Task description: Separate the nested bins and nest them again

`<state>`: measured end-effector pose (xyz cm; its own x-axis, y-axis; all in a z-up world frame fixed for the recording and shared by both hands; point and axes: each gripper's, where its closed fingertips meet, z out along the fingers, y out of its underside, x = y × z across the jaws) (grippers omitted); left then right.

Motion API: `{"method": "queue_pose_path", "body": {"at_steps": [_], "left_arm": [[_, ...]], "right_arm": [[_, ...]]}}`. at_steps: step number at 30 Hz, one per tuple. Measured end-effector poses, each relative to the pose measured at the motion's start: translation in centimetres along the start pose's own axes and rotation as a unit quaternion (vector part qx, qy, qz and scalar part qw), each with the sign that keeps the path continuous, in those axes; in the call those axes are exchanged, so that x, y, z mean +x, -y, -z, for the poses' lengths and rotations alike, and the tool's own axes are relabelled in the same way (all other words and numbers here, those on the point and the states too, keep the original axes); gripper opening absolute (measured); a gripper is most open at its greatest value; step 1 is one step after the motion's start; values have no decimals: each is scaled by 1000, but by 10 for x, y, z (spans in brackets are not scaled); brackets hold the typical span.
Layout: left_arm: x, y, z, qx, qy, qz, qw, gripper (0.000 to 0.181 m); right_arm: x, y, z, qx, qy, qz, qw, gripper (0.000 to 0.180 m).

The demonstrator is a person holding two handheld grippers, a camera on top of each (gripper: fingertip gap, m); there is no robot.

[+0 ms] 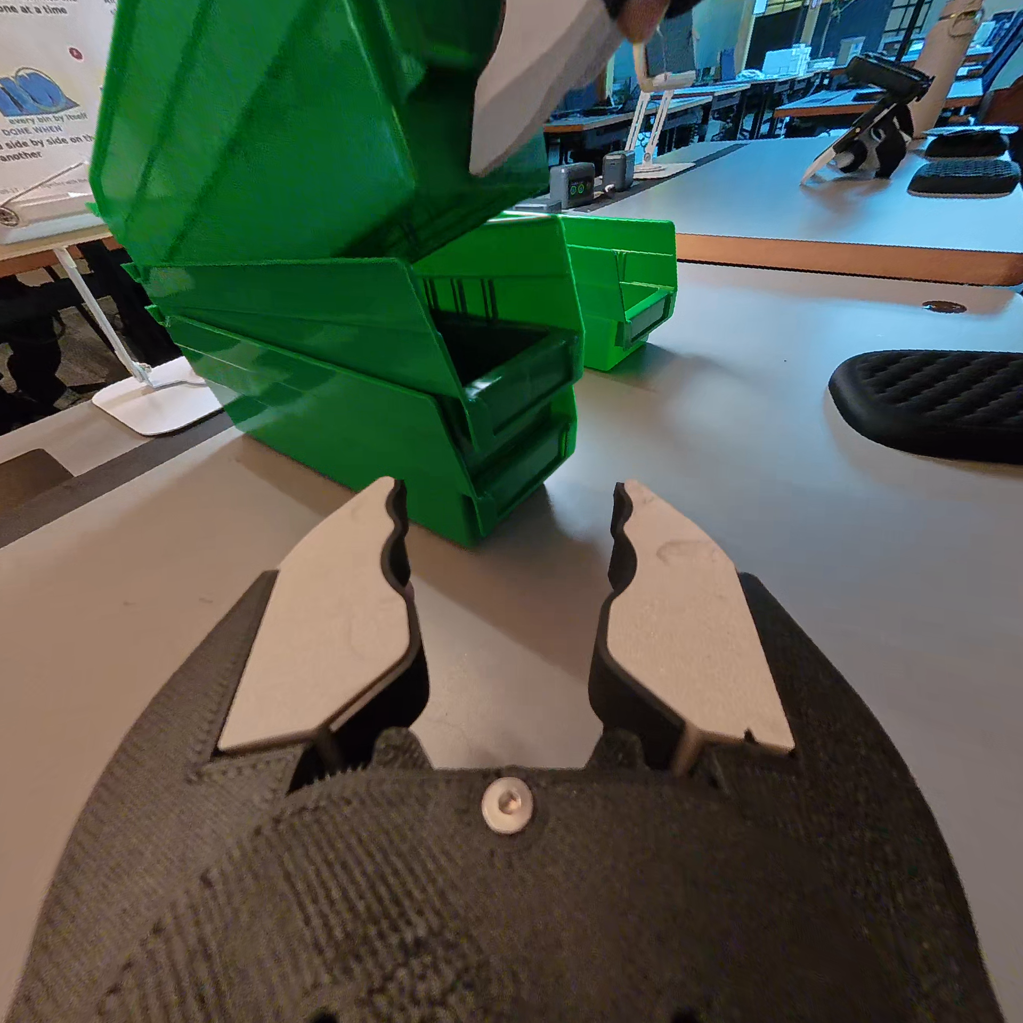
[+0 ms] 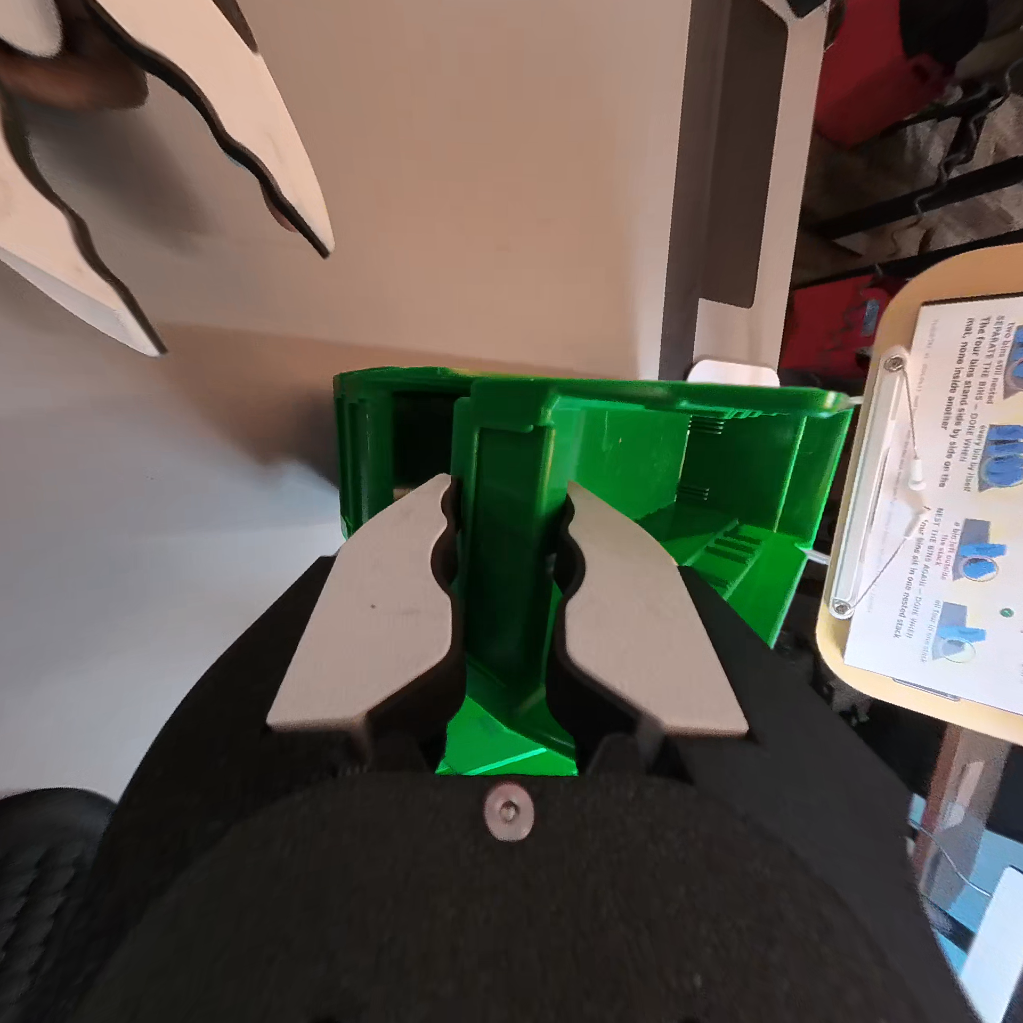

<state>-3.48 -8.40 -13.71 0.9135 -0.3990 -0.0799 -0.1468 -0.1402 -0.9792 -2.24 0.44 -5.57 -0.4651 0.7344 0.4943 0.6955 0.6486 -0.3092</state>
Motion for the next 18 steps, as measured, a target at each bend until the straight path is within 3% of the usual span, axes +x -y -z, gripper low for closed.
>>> {"method": "queue_pose_path", "body": {"at_steps": [12,18], "left_arm": [[-3,2,1,4,7,1,1000,71],[-4,4,3,8,8,2,1000,71]], "right_arm": [[19,29,49,47,-44,13,998,30],[19,3,75,25,-102,31,994,29]]}}
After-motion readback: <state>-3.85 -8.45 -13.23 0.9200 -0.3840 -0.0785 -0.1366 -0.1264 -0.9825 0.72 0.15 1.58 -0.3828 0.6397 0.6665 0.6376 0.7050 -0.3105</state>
